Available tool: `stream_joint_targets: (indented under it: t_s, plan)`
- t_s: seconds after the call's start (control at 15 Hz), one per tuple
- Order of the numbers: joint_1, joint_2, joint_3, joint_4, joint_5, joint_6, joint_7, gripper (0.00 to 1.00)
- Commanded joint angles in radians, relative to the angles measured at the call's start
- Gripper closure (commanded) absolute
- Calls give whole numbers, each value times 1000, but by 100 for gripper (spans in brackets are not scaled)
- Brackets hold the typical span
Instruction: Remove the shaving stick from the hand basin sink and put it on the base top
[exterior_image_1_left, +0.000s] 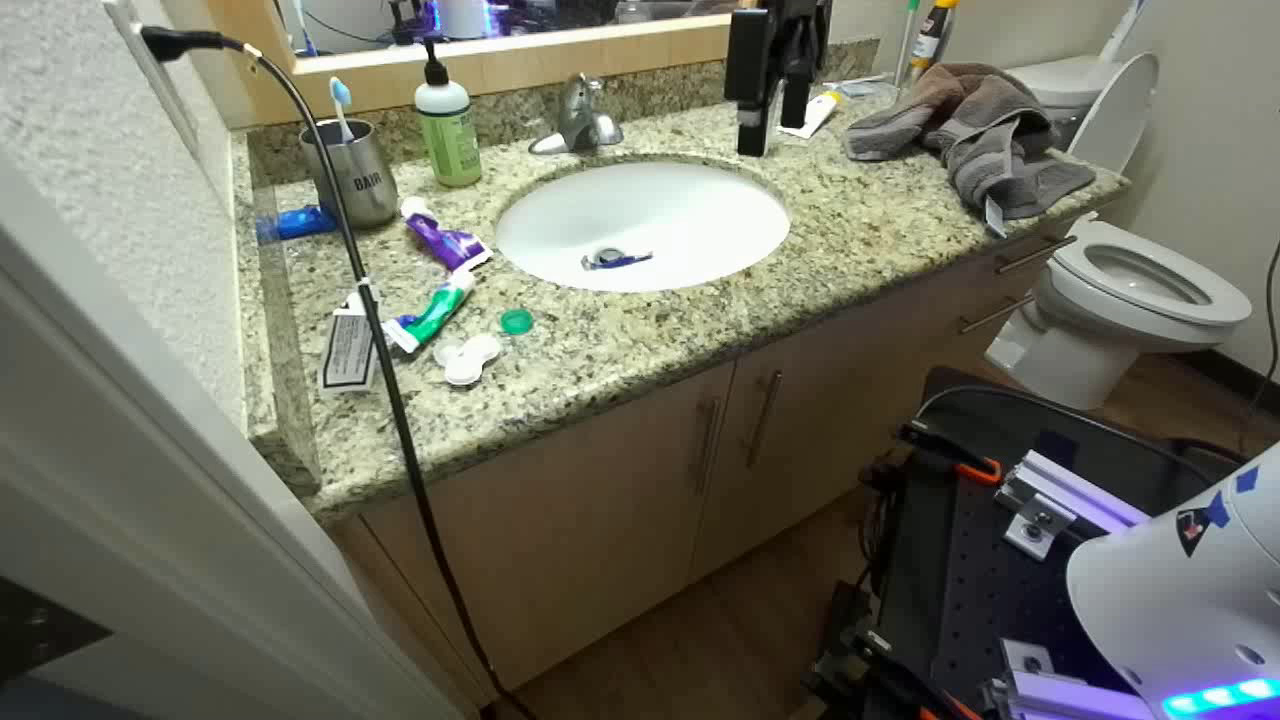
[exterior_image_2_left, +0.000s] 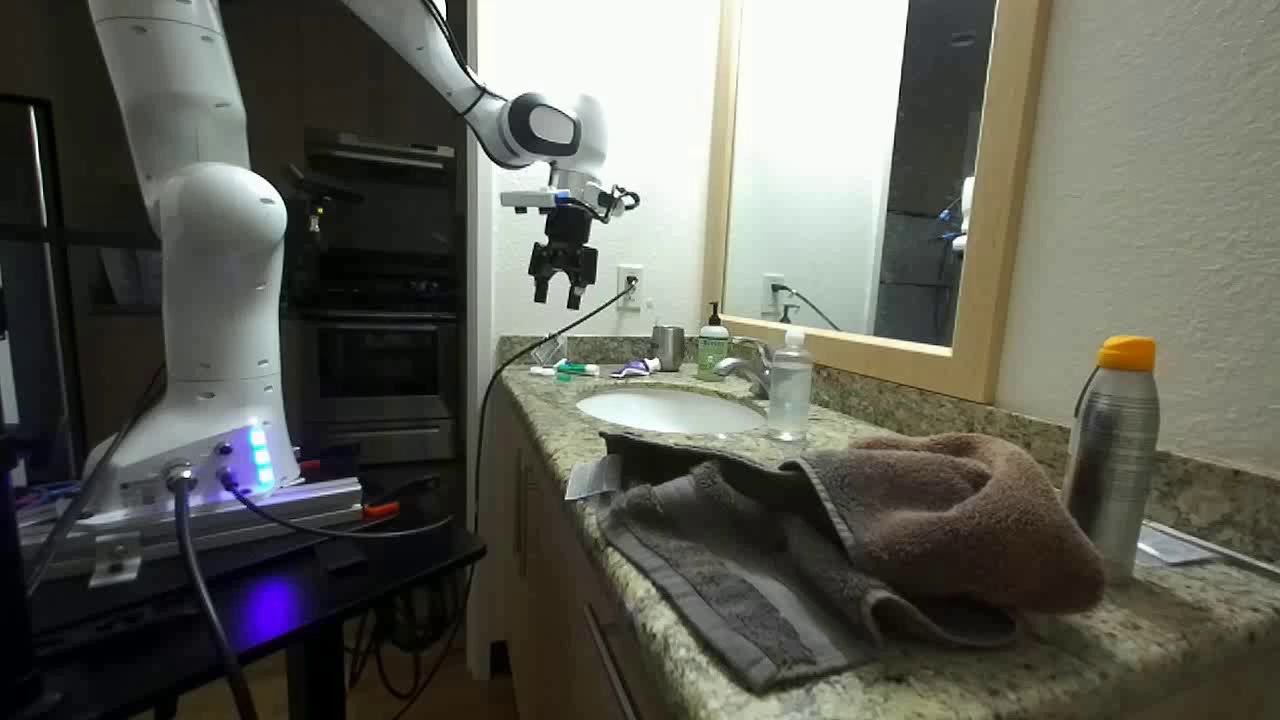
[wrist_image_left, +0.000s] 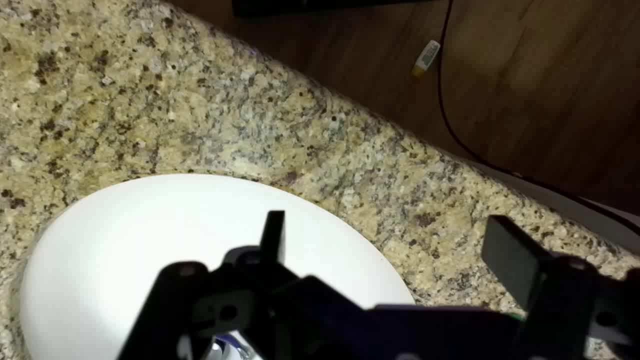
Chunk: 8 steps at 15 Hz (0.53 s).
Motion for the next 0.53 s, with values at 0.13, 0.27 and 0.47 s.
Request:
stream_joint_targets:
  t_s: [0.13, 0.27, 0.47]
  plan:
    - [1, 18, 37, -11, 46, 73, 40, 0]
    - [5, 36, 51, 1, 83, 101, 75, 0]
    - [9, 42, 73, 2, 147, 154, 158, 0]
